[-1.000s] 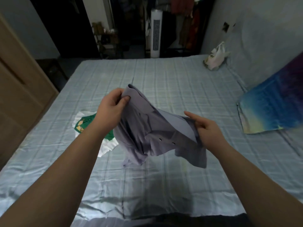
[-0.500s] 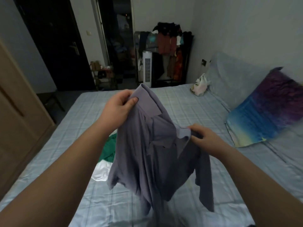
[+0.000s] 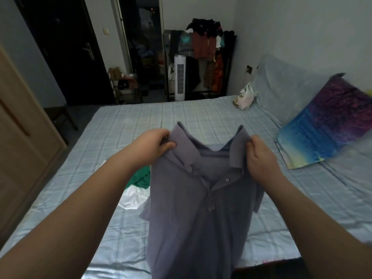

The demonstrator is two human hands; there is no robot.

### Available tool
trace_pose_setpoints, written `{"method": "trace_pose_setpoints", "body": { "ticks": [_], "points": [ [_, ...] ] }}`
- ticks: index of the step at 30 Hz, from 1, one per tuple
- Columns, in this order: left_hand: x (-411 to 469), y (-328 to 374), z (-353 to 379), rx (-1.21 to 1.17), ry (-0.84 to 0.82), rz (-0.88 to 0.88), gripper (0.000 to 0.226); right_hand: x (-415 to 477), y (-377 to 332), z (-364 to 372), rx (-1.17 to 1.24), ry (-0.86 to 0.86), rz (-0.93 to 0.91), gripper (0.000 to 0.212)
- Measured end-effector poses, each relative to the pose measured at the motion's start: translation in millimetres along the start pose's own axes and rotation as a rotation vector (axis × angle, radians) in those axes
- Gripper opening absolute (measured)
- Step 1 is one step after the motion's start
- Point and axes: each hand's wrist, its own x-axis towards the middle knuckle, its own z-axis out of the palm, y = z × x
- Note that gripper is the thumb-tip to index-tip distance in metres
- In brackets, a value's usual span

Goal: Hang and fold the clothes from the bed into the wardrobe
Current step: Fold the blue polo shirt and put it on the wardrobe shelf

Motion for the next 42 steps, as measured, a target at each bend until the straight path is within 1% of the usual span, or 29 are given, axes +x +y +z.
{"method": "trace_pose_setpoints", "body": {
  "ticks": [2, 3, 5, 7, 8, 9, 12, 13, 16, 19, 22, 23, 24, 26, 28, 30, 34, 37, 40, 42],
  "points": [
    [-7, -13, 7, -0.011, -0.067, 0.023, 0.008, -1, 5, -1, -0.030, -0.098, -0.062, 0.016],
    [-10, -21, 10, -0.029, -0.082, 0.033, 0.003, -2, 8, -3, -0.034, -0.150, -0.076, 0.019],
    [-11, -33, 16, -0.038, -0.098, 0.025, 0.011, -2, 14, -8, -0.099, -0.245, -0.111, 0.024],
    [-8, -41, 27, -0.030, -0.101, 0.002, 0.014, 3, 22, -11, -0.223, -0.332, -0.152, 0.022],
    [-6, -44, 33, -0.041, -0.081, -0.011, 0.015, 7, 26, -11, -0.274, -0.355, -0.145, 0.021],
    [-3, -45, 39, -0.071, -0.048, -0.029, 0.014, 11, 30, -11, -0.304, -0.350, -0.116, 0.019],
    [6, -52, 57, -0.133, 0.024, -0.075, 0.009, 22, 44, -11, -0.378, -0.233, -0.011, 0.007],
    [10, -55, 62, -0.145, 0.025, -0.076, 0.013, 26, 50, -10, -0.398, -0.207, 0.016, 0.005],
    [25, -68, 72, -0.166, 0.009, -0.089, 0.029, 43, 66, -3, -0.359, -0.204, 0.091, 0.016],
    [49, -80, 80, -0.160, -0.014, -0.100, 0.030, 68, 84, 7, -0.326, -0.315, 0.061, 0.020],
    [85, -92, 92, -0.130, -0.051, -0.089, 0.024, 101, 107, 16, -0.326, -0.463, 0.036, 0.011],
    [99, -97, 98, -0.119, -0.069, -0.096, 0.022, 115, 118, 20, -0.309, -0.502, 0.045, 0.012],
    [114, -103, 107, -0.111, -0.090, -0.110, 0.020, 128, 131, 25, -0.297, -0.532, 0.065, 0.020],
    [143, -117, 130, -0.107, -0.136, -0.140, 0.015, 155, 161, 42, -0.275, -0.544, 0.125, 0.031],
    [171, -131, 161, -0.115, -0.175, -0.180, 0.012, 178, 196, 68, -0.269, -0.534, 0.189, 0.034],
    [196, -145, 196, -0.155, -0.207, -0.233, 0.009, 197, 235, 101, -0.246, -0.520, 0.259, 0.034],
    [237, -175, 271, -0.223, -0.285, -0.337, 0.014, 226, 318, 171, -0.180, -0.499, 0.358, 0.026],
    [268, -204, 326, -0.238, -0.291, -0.420, 0.016, 242, 377, 220, -0.203, -0.564, 0.362, 0.018],
    [300, -229, 378, -0.239, -0.262, -0.491, 0.017, 253, 426, 264, -0.267, -0.576, 0.317, 0.031],
    [316, -244, 412, -0.243, -0.245, -0.527, 0.018, 254, 454, 292, -0.264, -0.579, 0.293, 0.034]
  ]
}}
